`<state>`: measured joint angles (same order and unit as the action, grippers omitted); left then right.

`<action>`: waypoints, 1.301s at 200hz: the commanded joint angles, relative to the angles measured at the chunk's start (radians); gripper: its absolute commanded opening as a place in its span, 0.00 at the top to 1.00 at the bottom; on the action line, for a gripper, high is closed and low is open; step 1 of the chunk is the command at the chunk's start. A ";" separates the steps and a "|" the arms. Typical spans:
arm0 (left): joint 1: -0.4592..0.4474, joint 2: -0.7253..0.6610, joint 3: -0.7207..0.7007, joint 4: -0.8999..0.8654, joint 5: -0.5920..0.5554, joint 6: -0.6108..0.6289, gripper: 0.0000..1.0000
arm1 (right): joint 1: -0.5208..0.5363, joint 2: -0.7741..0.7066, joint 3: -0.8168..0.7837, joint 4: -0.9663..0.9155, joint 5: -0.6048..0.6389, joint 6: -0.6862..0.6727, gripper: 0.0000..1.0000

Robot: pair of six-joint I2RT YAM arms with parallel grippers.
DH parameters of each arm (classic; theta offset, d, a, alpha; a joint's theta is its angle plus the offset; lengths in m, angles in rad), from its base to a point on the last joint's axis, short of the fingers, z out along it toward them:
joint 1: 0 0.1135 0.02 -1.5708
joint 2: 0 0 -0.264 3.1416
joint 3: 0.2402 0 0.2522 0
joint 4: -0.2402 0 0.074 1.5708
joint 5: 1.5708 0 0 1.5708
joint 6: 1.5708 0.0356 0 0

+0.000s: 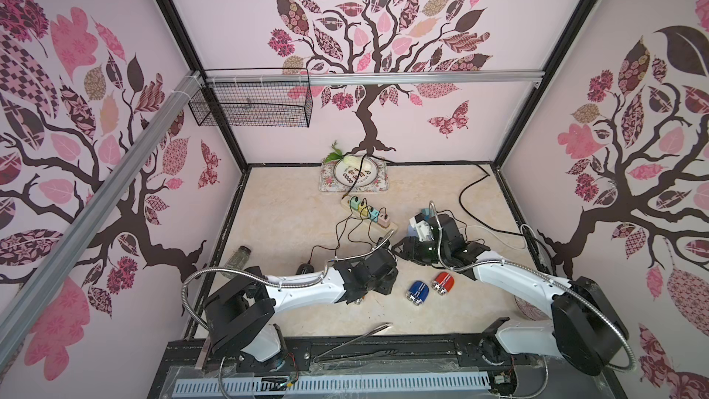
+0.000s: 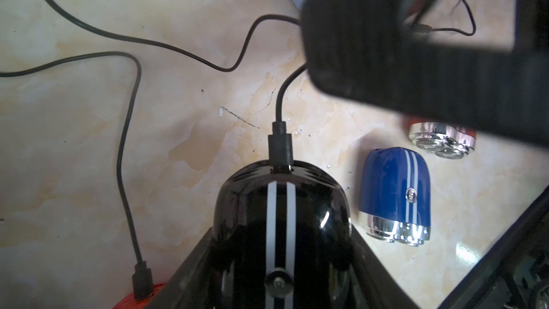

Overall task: Unplug the electric shaver
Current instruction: Remove the charging cable from the electric shaver.

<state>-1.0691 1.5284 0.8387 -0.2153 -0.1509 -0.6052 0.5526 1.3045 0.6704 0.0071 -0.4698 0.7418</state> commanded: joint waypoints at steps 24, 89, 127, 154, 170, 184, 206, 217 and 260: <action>0.015 -0.041 -0.038 0.116 0.030 0.008 1.00 | 0.021 0.016 -0.019 0.044 -0.019 0.021 0.47; 0.027 -0.038 -0.047 0.152 0.063 0.008 1.00 | 0.030 0.058 -0.024 0.112 -0.042 0.045 0.56; 0.032 -0.053 -0.069 0.177 0.070 0.000 1.00 | 0.032 0.093 -0.013 0.133 -0.048 0.053 0.64; 0.039 -0.065 -0.083 0.182 0.075 -0.002 1.00 | 0.032 0.097 -0.013 0.141 -0.049 0.057 0.70; 0.043 -0.070 -0.093 0.194 0.082 -0.008 1.00 | 0.032 0.101 -0.014 0.145 -0.050 0.059 0.73; 0.045 -0.072 -0.102 0.208 0.090 -0.013 1.00 | 0.032 0.109 -0.015 0.158 -0.058 0.064 0.74; 0.048 -0.076 -0.108 0.218 0.102 -0.016 1.00 | 0.032 0.116 -0.017 0.175 -0.067 0.074 0.76; 0.049 -0.081 -0.109 0.220 0.104 -0.017 1.00 | 0.032 0.115 -0.016 0.178 -0.066 0.074 0.77; 0.058 -0.094 -0.132 0.248 0.122 -0.027 1.00 | 0.032 0.125 -0.010 0.184 -0.072 0.077 0.80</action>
<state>-1.0218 1.4662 0.7364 -0.0349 -0.0452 -0.6258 0.5797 1.4067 0.6399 0.1684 -0.5282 0.8101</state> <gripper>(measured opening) 0.574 0.209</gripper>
